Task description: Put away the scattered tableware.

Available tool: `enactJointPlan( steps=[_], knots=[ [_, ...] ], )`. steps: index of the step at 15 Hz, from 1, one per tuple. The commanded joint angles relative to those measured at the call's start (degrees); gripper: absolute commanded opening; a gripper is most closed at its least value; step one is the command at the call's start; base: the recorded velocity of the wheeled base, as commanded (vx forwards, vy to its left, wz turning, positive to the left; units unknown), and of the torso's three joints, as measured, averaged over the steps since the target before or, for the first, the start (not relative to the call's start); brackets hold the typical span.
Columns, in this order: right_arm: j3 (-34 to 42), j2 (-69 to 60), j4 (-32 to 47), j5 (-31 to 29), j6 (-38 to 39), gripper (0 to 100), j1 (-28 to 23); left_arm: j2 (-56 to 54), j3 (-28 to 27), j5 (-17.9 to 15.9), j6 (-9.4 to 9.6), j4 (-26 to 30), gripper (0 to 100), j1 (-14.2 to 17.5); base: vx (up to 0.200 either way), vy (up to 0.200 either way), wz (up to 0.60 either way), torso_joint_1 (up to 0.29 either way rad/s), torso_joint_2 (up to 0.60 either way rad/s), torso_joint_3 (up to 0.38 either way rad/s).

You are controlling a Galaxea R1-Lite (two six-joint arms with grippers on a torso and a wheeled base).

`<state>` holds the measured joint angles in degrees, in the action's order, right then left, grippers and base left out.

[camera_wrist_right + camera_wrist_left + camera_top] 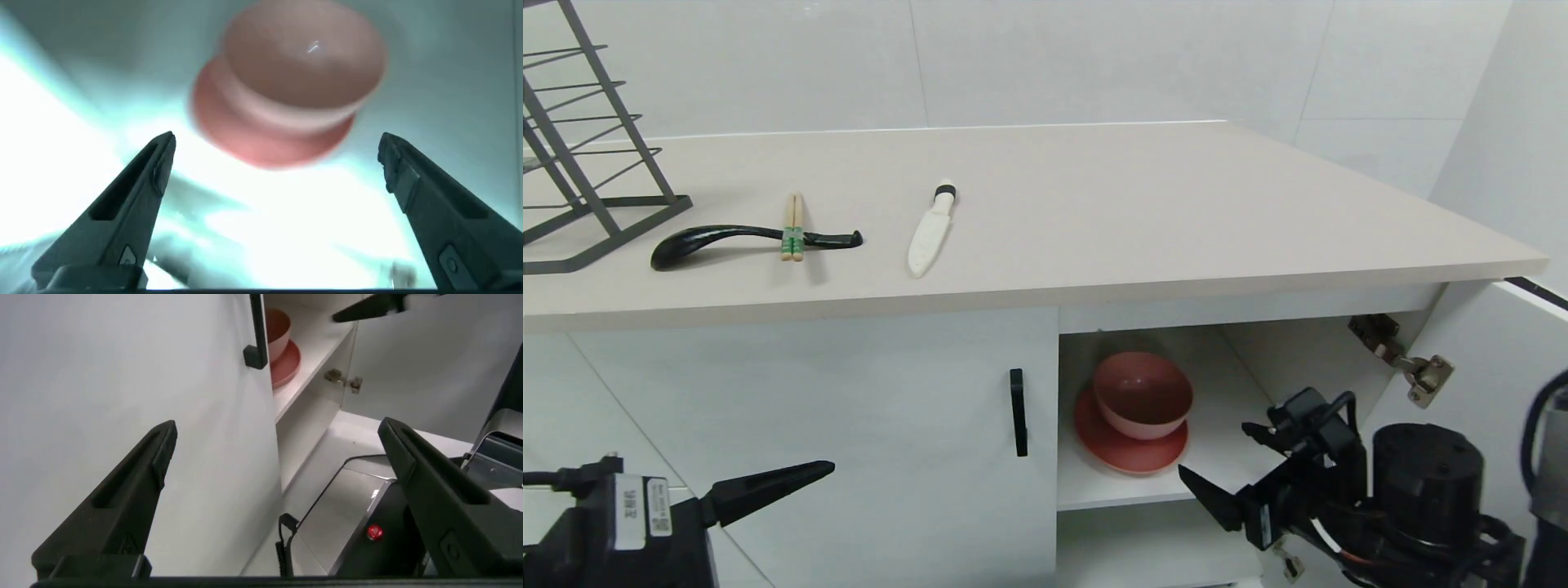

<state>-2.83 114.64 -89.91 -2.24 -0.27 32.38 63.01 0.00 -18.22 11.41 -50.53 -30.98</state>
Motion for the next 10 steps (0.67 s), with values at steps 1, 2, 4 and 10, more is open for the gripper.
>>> enactJointPlan(
  steps=[1,2,4,10],
  knots=[
    [2.8,-13.5,0.7,-2.3,-0.3,100,1.8,-1.6,0.0,0.0,-0.78,0.7,100,0.7,0.0,0.0,0.0,0.0,0.0,0.0],
    [2.8,-16.4,2.5,-2.5,-0.3,100,1.3,-3.6,0.0,0.1,-1.83,1.8,100,1.7,0.0,0.0,0.0,0.0,0.0,0.0],
    [2.8,-24.6,7.6,-2.6,-0.5,100,0.8,-10.4,0.0,0.1,-4.38,4.1,100,4.5,0.0,0.0,0.0,0.0,0.0,0.0],
    [2.8,-52.3,34.8,-2.7,-3.3,100,-3.8,-27.9,0.0,0.2,-8.69,13.1,100,13.1,0.0,0.0,0.0,0.0,0.0,0.0]
  ],
)
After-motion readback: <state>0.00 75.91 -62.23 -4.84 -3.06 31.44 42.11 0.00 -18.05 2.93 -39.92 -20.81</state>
